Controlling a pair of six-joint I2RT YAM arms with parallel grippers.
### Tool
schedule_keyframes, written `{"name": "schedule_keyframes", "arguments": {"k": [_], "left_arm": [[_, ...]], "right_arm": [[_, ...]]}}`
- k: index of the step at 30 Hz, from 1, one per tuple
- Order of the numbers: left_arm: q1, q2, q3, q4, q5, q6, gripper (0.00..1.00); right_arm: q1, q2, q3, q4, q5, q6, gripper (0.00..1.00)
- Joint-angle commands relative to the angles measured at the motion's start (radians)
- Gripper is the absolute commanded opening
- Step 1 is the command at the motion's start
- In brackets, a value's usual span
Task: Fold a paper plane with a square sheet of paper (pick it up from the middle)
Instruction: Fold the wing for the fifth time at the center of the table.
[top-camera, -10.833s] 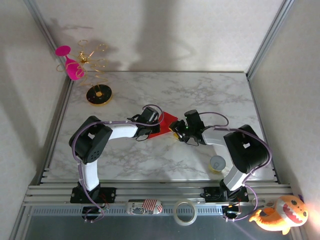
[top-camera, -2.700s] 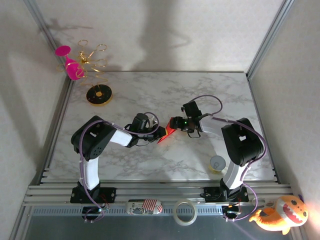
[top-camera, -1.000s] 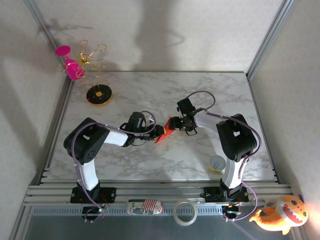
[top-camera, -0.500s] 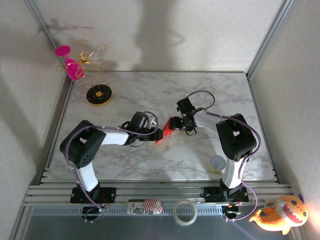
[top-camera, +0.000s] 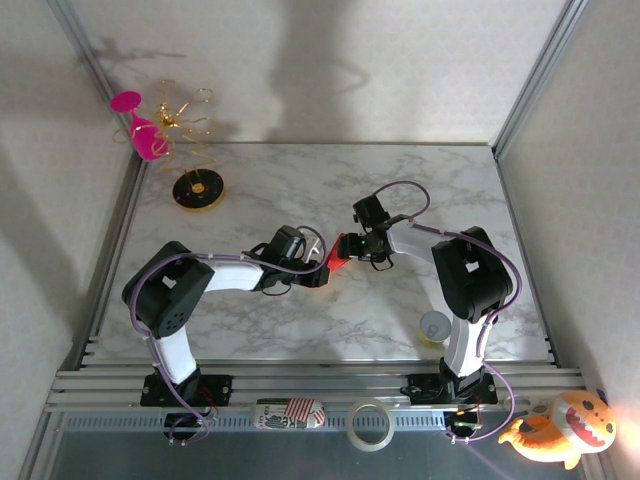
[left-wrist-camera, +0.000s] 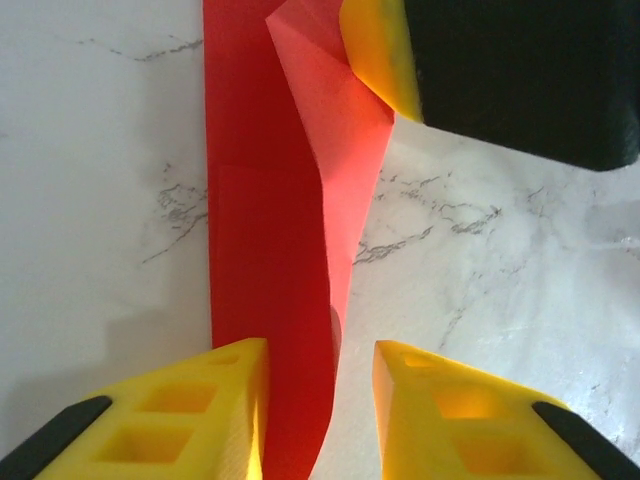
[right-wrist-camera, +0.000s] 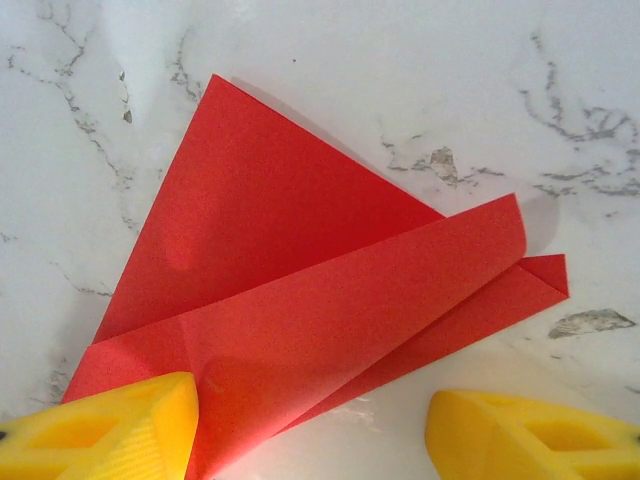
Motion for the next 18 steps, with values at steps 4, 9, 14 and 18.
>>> {"name": "schedule_keyframes", "arguments": {"k": [4, 9, 14, 18], "left_arm": [[-0.014, 0.015, 0.034, -0.050, -0.025, 0.101, 0.29], [-0.012, 0.034, 0.046, -0.063, -0.033, 0.120, 0.28], [-0.008, 0.047, 0.050, -0.058, -0.022, 0.111, 0.28], [0.001, 0.050, 0.052, -0.059, -0.011, 0.108, 0.26]], "right_arm": [[0.023, 0.179, -0.055, 0.048, -0.041, 0.003, 0.66], [0.023, 0.182, -0.052, 0.045, -0.041, 0.002, 0.66], [0.023, 0.186, -0.052, 0.042, -0.044, -0.001, 0.66], [0.023, 0.190, -0.049, 0.042, -0.047, -0.002, 0.66]]}}
